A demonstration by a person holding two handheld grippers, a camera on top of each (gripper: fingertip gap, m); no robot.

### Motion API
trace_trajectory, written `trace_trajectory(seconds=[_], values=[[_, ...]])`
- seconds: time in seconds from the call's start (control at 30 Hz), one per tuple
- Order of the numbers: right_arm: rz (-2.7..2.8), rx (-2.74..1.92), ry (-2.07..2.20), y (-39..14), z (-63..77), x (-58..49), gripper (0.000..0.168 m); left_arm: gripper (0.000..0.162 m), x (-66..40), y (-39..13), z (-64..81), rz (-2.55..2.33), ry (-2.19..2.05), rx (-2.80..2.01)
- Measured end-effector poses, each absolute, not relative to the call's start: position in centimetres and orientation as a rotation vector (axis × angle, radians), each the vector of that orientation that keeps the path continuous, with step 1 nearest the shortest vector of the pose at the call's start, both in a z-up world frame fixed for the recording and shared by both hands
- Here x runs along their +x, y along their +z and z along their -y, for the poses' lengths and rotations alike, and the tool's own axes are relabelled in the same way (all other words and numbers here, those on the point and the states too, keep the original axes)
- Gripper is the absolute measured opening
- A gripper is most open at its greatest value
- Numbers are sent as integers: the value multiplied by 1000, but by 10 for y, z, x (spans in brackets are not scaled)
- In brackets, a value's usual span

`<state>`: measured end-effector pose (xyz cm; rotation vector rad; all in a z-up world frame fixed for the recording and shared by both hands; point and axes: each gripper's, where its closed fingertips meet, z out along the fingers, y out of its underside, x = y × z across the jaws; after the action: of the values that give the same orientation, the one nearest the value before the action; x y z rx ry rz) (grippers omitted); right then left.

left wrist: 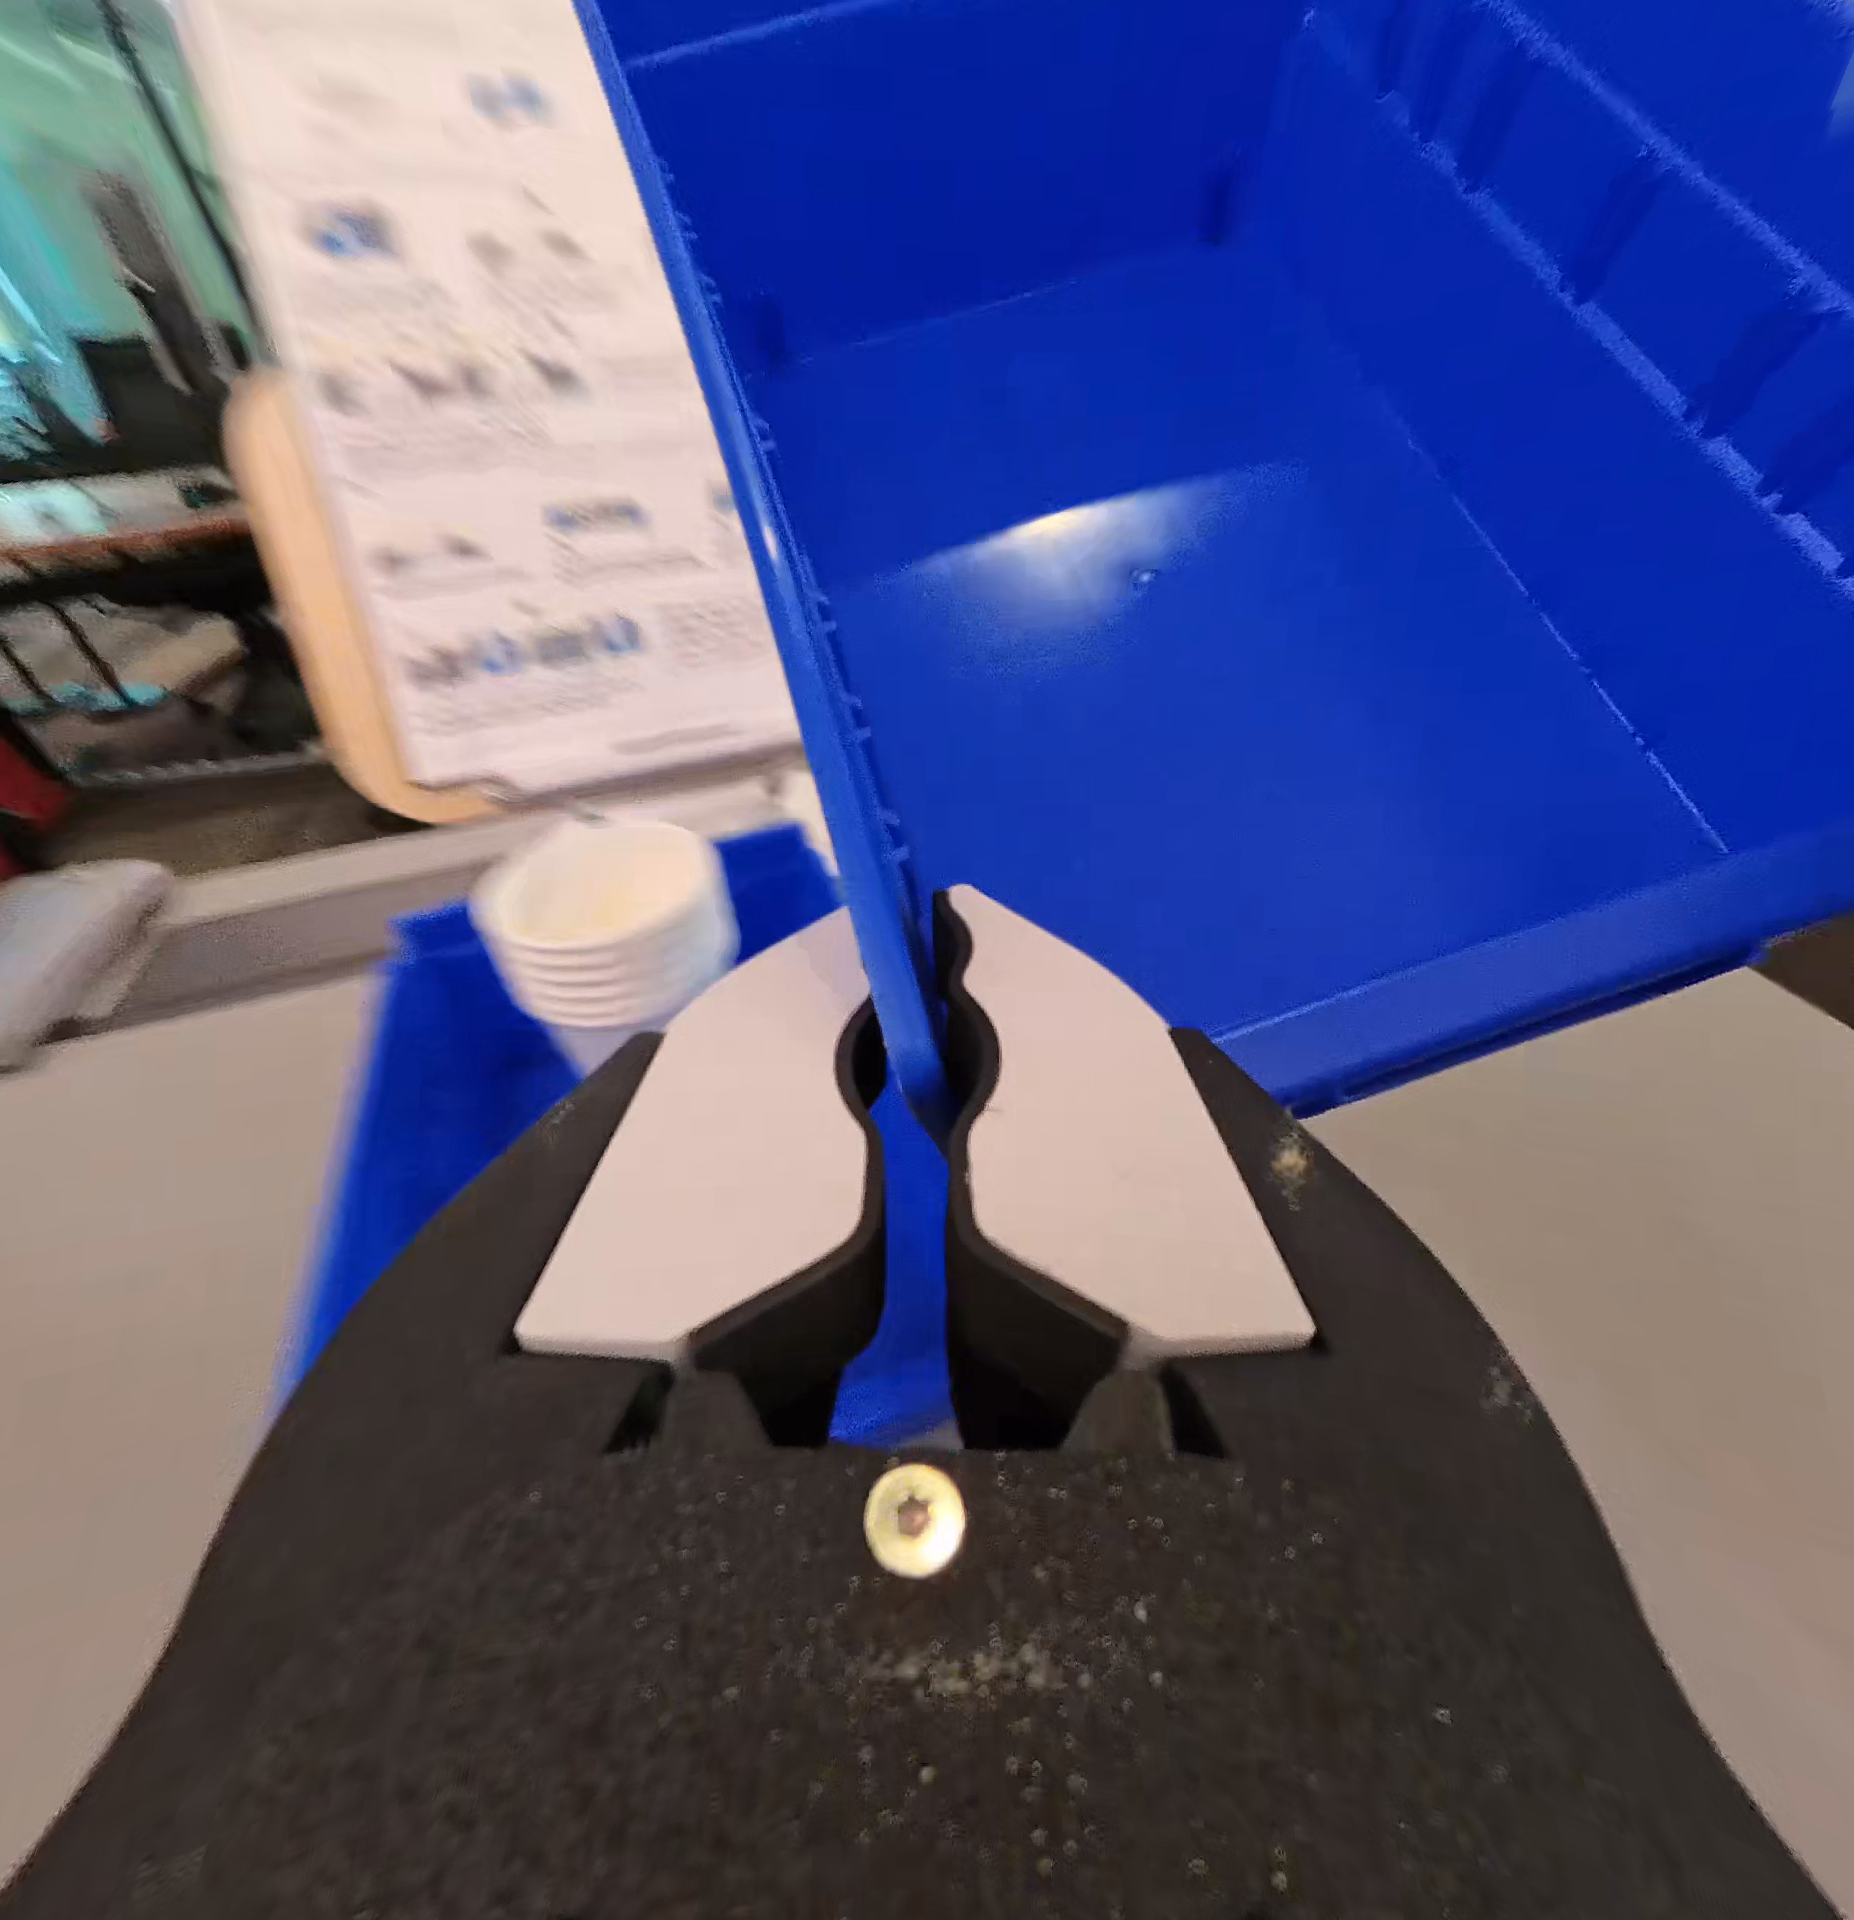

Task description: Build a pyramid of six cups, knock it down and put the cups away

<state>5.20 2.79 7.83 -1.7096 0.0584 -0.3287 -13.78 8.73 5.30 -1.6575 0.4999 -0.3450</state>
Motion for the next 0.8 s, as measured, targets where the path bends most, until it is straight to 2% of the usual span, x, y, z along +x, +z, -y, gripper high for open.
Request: trace_trajectory(seconds=[0.23,0.4,0.53,0.6,0.63,0.67,0.8], values=[[-179,-2034,-255,-63,-25,189,2,5,6,-81,-85,-653,-367,-1952],[-240,-2124,-104,-131,-29,207,2,7,25,-129,-84,-705,-307,-2048],[-297,-2049,-89,-133,-36,215,3,11,32,-136,-88,-714,-301,-2055],[-338,-1976,-226,-127,-30,230,36,37,38,-141,-81,-746,-380,-2110],[-334,-1982,-295,-125,-22,235,45,57,36,-138,-75,-753,-420,-2117],[-326,-1985,-337,-120,-15,237,51,67,32,-131,-67,-778,-456,-2098],[-307,-1859,-324,-74,-3,211,52,74,-21,-83,-30,-846,-646,-1965]])
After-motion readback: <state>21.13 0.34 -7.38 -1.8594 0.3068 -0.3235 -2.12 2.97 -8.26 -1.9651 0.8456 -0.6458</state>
